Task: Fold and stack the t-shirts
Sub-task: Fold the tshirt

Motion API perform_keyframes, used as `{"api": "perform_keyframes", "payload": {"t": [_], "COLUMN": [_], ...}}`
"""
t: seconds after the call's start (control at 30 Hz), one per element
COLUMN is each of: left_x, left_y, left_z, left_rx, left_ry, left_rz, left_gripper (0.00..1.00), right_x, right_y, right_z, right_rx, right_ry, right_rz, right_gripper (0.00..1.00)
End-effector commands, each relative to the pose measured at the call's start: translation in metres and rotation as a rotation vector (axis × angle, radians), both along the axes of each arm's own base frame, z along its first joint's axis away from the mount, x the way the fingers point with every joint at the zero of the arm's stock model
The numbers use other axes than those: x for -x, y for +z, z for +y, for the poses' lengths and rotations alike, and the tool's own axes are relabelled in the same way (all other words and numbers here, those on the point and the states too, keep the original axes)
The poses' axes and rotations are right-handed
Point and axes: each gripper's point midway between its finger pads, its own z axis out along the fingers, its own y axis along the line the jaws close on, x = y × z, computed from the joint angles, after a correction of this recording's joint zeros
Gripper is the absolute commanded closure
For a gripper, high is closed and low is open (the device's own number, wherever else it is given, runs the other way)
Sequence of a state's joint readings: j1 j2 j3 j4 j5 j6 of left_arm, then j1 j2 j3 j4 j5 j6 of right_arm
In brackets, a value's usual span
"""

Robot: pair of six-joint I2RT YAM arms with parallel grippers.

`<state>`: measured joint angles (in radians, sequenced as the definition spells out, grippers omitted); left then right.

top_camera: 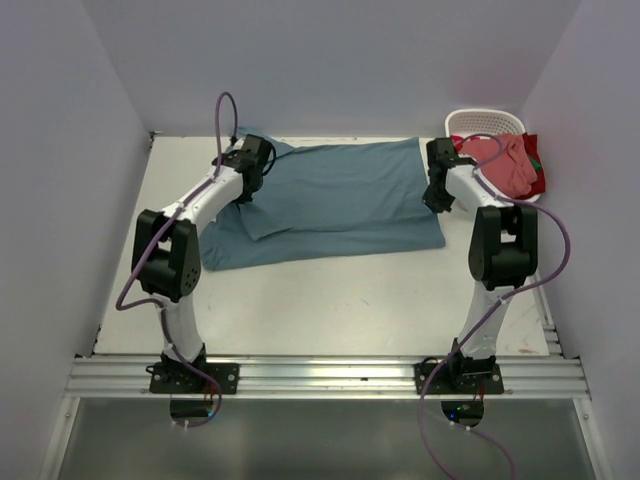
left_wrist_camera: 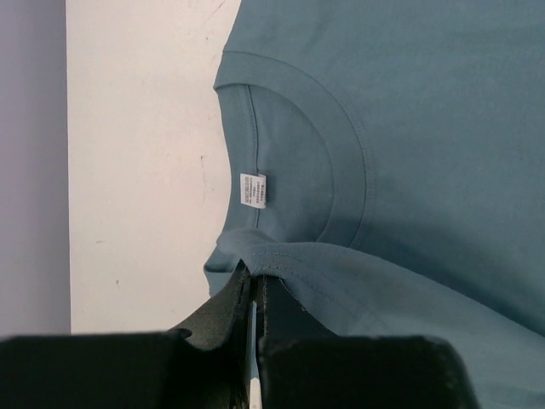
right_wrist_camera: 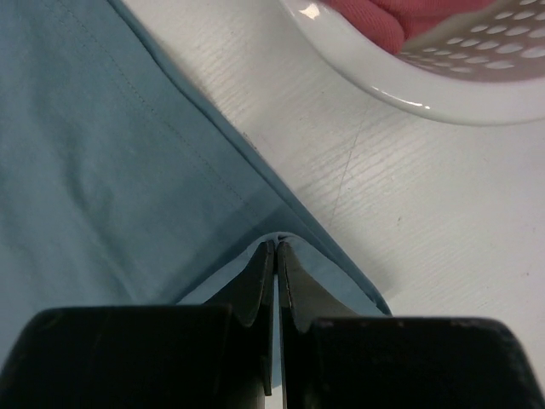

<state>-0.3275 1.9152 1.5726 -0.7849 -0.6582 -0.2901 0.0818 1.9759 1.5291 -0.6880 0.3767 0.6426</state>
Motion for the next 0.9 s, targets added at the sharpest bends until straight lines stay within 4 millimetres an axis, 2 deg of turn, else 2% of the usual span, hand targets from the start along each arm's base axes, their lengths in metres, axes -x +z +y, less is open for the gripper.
{"api": "perform_keyframes", "payload": {"t": [0.0, 0.23, 0.5, 0.53, 0.6, 0.67, 0.7, 0.73, 0.77, 0.87], "left_x": [-0.025, -0.039, -0.049, -0.045, -0.043, -0.034, -0.030, -0.019, -0.013, 0.017], "left_y": [0.016, 0.010, 0.012, 0.016, 0.018, 0.029, 0.032, 0.037, 0.039, 0.034], "left_z": [0.003, 0.002, 0.003, 0.006, 0.007, 0.008, 0.006, 0.006, 0.004, -0.010], "left_rx": [0.006, 0.008, -0.003, -0.007, -0.003, 0.012, 0.043, 0.068, 0.091, 0.230], "left_ry": [0.006, 0.001, 0.001, 0.020, 0.035, 0.049, 0.057, 0.054, 0.051, 0.022], "left_rz": [-0.079, -0.078, -0.092, -0.091, -0.097, -0.112, -0.121, -0.133, -0.138, -0.135], "left_gripper": [1.00, 1.00, 1.00, 0.01, 0.00, 0.00, 0.00, 0.00, 0.00, 0.00], "right_x": [-0.012, -0.018, -0.024, -0.020, -0.022, -0.012, -0.012, -0.002, 0.001, 0.016], "right_y": [0.004, -0.003, -0.001, 0.007, 0.013, 0.031, 0.038, 0.034, 0.053, 0.056], "right_z": [-0.010, -0.011, -0.010, -0.010, -0.008, -0.008, -0.008, -0.008, -0.008, -0.006], "right_rx": [0.034, 0.037, 0.031, 0.030, 0.019, 0.017, 0.009, 0.013, 0.007, -0.004], "right_ry": [-0.016, -0.022, -0.026, -0.026, -0.023, -0.018, -0.014, -0.003, 0.001, 0.022], "right_rz": [-0.015, -0.015, -0.047, -0.064, -0.097, -0.144, -0.178, -0.167, -0.217, -0.232], "right_gripper": [1.00, 1.00, 1.00, 0.72, 0.31, 0.03, 0.01, 0.01, 0.01, 0.01]}}
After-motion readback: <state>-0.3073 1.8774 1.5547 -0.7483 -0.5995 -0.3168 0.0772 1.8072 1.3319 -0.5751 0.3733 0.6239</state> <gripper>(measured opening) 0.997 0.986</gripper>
